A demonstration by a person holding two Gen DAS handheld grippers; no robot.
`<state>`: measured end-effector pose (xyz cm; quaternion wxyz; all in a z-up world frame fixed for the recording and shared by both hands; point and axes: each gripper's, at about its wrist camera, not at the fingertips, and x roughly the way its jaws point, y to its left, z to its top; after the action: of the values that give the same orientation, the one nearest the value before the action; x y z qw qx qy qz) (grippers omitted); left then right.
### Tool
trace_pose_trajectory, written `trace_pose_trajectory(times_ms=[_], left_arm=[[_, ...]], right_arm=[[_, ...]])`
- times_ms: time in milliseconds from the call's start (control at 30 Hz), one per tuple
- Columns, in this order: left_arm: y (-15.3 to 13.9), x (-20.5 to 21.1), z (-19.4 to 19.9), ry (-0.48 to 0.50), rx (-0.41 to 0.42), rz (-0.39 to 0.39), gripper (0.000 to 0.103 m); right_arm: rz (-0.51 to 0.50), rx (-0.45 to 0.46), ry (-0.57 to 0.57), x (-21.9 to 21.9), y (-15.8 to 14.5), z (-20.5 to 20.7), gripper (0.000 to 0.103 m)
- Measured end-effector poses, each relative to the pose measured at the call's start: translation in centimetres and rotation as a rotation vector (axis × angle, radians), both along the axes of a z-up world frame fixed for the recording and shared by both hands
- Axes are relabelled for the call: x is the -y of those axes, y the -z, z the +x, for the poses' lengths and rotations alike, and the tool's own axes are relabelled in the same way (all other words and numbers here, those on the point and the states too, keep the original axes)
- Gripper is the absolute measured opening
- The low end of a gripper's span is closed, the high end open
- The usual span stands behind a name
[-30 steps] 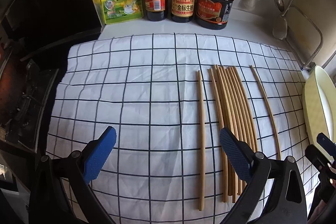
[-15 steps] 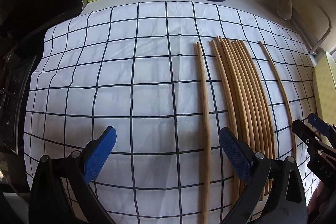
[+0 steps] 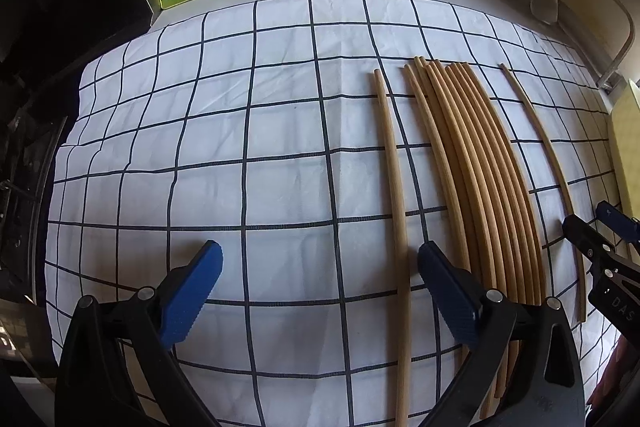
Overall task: Organize utensils
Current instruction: 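Reach both tools to the chopsticks and grasp one chopstick each, then carry the held chopsticks with both tools over the white basin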
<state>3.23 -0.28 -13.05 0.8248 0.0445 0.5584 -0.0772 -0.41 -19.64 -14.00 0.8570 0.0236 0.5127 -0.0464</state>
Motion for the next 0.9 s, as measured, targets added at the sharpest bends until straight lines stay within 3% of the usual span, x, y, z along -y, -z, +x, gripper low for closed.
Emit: trace_pose_trajectory(times_ms=[100, 200, 300, 367, 433, 700, 900], left_arm=[[-0.4, 0.8, -0.3, 0.009, -0.005, -0.070, 0.080], [-1.0, 1.1, -0.4, 0.032, 0.001, -0.059, 0.062], [-1.4, 1.1, -0.4, 0.040, 0.007, -0.041, 0.038], [-1.7, 1.1, -0.6, 0.045, 0.010, -0.037, 0.012], [-1.6, 0.5, -0.2, 0.042, 0.015, 0.003, 0.007], [-2.0, -0.6, 0.3, 0.036, -0.011, 0.015, 0.007], [-4.5, -0.6, -0.1, 0.042, 0.017, 0.031, 0.007]], right_arm=[[-0.010, 0.013, -0.018, -0.4, -0.2, 0.0, 0.051], [-0.019, 0.010, -0.050, -1.1, -0.3, -0.1, 0.036], [-0.030, 0.004, -0.084, -1.9, -0.3, -0.2, 0.020], [-0.040, 0.005, -0.103, -2.3, -0.3, -0.3, 0.014], [-0.051, 0.006, -0.114, -2.6, -0.3, -0.3, 0.006], [0.040, 0.012, -0.069, -1.6, -1.5, -0.3, 0.006], [0.121, 0.013, -0.052, -1.5, -3.3, -0.9, 0.006]])
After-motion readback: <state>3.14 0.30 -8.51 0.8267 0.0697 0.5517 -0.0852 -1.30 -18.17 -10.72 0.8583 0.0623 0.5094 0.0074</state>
